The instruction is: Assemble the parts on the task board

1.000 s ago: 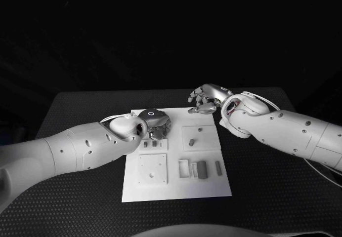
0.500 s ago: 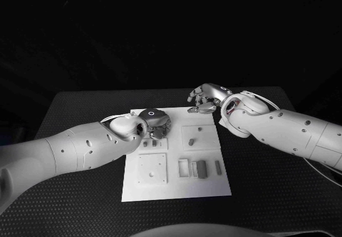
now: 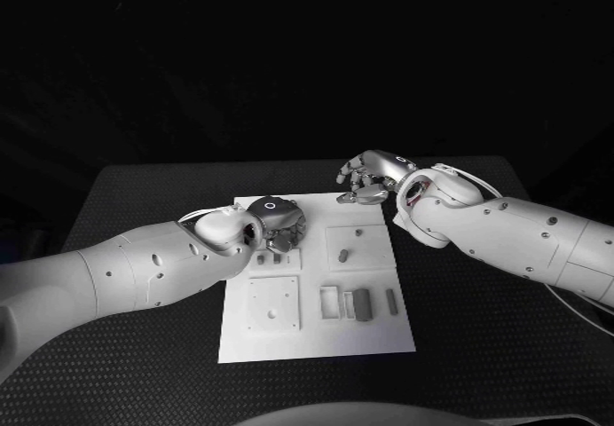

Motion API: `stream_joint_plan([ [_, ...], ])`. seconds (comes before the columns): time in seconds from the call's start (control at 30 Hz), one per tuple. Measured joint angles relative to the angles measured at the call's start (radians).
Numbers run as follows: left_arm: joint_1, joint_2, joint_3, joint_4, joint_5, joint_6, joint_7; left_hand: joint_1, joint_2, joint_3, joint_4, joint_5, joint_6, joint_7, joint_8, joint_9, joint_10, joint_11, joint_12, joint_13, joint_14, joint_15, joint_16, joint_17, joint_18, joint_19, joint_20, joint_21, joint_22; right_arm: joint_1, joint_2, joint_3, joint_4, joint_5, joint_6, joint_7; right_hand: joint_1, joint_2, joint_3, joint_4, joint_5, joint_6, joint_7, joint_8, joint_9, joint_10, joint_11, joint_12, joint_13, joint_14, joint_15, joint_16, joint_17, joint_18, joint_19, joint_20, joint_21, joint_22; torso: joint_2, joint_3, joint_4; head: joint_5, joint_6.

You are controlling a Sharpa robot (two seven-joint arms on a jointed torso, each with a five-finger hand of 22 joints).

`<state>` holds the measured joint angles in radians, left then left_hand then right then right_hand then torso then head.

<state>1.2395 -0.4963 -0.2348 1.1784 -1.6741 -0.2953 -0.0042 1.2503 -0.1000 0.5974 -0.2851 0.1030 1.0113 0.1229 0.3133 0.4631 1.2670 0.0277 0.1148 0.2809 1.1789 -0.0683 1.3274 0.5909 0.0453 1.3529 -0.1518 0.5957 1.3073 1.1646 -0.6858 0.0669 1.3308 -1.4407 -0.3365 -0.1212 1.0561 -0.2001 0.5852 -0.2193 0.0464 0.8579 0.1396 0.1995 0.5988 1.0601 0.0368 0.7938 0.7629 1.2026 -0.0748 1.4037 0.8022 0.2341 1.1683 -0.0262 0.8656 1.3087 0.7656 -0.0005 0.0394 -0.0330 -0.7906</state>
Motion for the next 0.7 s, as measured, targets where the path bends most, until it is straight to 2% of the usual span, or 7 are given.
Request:
stream_joint_plan([
  [0.2, -0.001, -0.02, 0.001, 0.017, 0.023, -0.011, 0.009, 0.001, -0.001, 0.004, 0.002, -0.002, 0.0, 0.0, -0.001, -0.002, 0.004, -0.003, 0.0, 0.0, 0.004, -0.003, 0.0, -0.001, 0.0, 0.005, -0.005, 0.0, 0.001, 0.0, 0.0, 0.0, 0.0, 0.0, 0.0, 0.0, 0.0, 0.0, 0.0, 0.0, 0.0, 0.0, 0.0, 0.0, 0.0, 0.001, -0.001, 0.0, 0.0, 0.0, 0.0, 0.0, 0.0, 0.0, 0.0, 0.0, 0.0, 0.0, 0.0, -0.0004, 0.0007, 0.001, 0.002],
  [0.37, -0.002, -0.041, 0.014, 0.038, 0.054, -0.017, 0.021, 0.001, -0.001, 0.002, 0.003, -0.002, 0.002, -0.002, -0.001, -0.002, 0.009, -0.008, 0.0, 0.006, 0.006, -0.002, -0.004, -0.001, 0.0, 0.009, -0.009, 0.0, 0.001, 0.0, -0.002, 0.0, 0.0, 0.0, 0.0, 0.0, 0.0, 0.0, 0.0, 0.0, 0.0, 0.0, 0.0, 0.0, 0.0, 0.001, -0.001, 0.0, -0.001, 0.0, 0.0, 0.0, 0.0, 0.0, 0.0, 0.0, 0.0, 0.0, -0.001, -0.0005, 0.0015, 0.002, 0.003],
  [0.4, -0.003, -0.044, 0.021, 0.039, 0.062, -0.018, 0.025, 0.001, -0.001, 0.0, 0.006, -0.002, 0.002, -0.002, -0.001, -0.002, 0.014, -0.007, 0.0, 0.006, 0.006, -0.002, -0.004, -0.001, 0.0, 0.011, -0.01, 0.0, 0.001, 0.0, -0.003, 0.0, 0.0, 0.0, 0.0, 0.0, 0.0, 0.0, 0.0, 0.0, 0.0, 0.0, 0.0, 0.0, 0.0, 0.001, -0.001, 0.0, -0.001, 0.0, 0.0, 0.0, 0.0, 0.0, 0.0, 0.0, 0.0, 0.0, -0.001, -0.0008, 0.0019, 0.003, 0.003],
  [0.43, -0.003, -0.048, 0.032, 0.041, 0.072, -0.018, 0.029, 0.0, 0.0, -0.003, 0.008, -0.002, 0.002, -0.002, -0.001, -0.003, 0.016, -0.008, -0.001, 0.006, 0.006, -0.001, -0.006, -0.002, 0.0, 0.011, -0.011, 0.0, 0.001, 0.0, -0.003, 0.0, 0.0, 0.0, 0.0, 0.0, 0.0, 0.0, 0.0, 0.0, 0.0, 0.0, 0.0, 0.0, 0.0, 0.001, -0.001, 0.0, -0.001, 0.0, 0.0, 0.0, 0.0, 0.0, -0.001, 0.001, 0.0, 0.0, -0.001, -0.001, 0.002, 0.003, 0.004],
  [0.57, -0.002, -0.065, 0.061, 0.056, 0.102, -0.023, 0.04, -0.011, 0.004, -0.003, 0.008, -0.002, 0.001, -0.002, -0.004, -0.004, 0.018, -0.007, -0.005, 0.009, 0.011, -0.003, -0.008, -0.002, 0.0, 0.011, -0.01, 0.0, 0.001, 0.0, -0.004, 0.0, 0.0, 0.0, 0.0, 0.0, 0.0, 0.0, 0.0, 0.0, 0.0, -0.002, -0.002, 0.0, 0.0, 0.001, -0.001, 0.0, -0.001, 0.0, 0.0, 0.0, 0.0, 0.0, -0.002, 0.002, 0.0, 0.0, -0.001, -0.001, 0.002, 0.005, 0.007],
  [0.63, -0.002, -0.076, 0.075, 0.066, 0.115, -0.026, 0.044, -0.014, 0.003, -0.003, 0.008, -0.002, 0.001, -0.002, -0.005, -0.004, 0.018, -0.007, -0.005, 0.009, 0.011, -0.003, -0.008, -0.002, 0.0, 0.013, -0.009, 0.0, 0.001, 0.0, -0.004, 0.0, 0.0, 0.0, 0.0, 0.0, 0.0, 0.0, 0.0, 0.0, 0.0, -0.002, -0.002, 0.0, 0.0, 0.001, -0.001, 0.0, -0.001, 0.0, 0.0, 0.0, 0.0, 0.0, -0.002, 0.002, 0.0, 0.0, -0.001, -0.0014, 0.002, 0.006, 0.007],
  [0.7, -0.002, -0.085, 0.083, 0.072, 0.125, -0.027, 0.046, -0.014, 0.003, -0.003, 0.008, -0.002, 0.001, -0.003, -0.005, -0.004, 0.018, -0.007, -0.005, 0.01, 0.012, -0.003, -0.008, -0.002, 0.0, 0.013, -0.009, 0.0, 0.001, 0.0, -0.005, 0.0, 0.0, 0.0, 0.0, 0.0, 0.0, 0.0, 0.0, 0.0, 0.0, -0.002, -0.002, 0.0, 0.0, 0.001, -0.001, 0.0, -0.001, 0.0, 0.0, 0.0, 0.0, 0.0, -0.002, 0.002, 0.0, 0.0, -0.001, -0.0017, 0.002, 0.007, 0.008],
])
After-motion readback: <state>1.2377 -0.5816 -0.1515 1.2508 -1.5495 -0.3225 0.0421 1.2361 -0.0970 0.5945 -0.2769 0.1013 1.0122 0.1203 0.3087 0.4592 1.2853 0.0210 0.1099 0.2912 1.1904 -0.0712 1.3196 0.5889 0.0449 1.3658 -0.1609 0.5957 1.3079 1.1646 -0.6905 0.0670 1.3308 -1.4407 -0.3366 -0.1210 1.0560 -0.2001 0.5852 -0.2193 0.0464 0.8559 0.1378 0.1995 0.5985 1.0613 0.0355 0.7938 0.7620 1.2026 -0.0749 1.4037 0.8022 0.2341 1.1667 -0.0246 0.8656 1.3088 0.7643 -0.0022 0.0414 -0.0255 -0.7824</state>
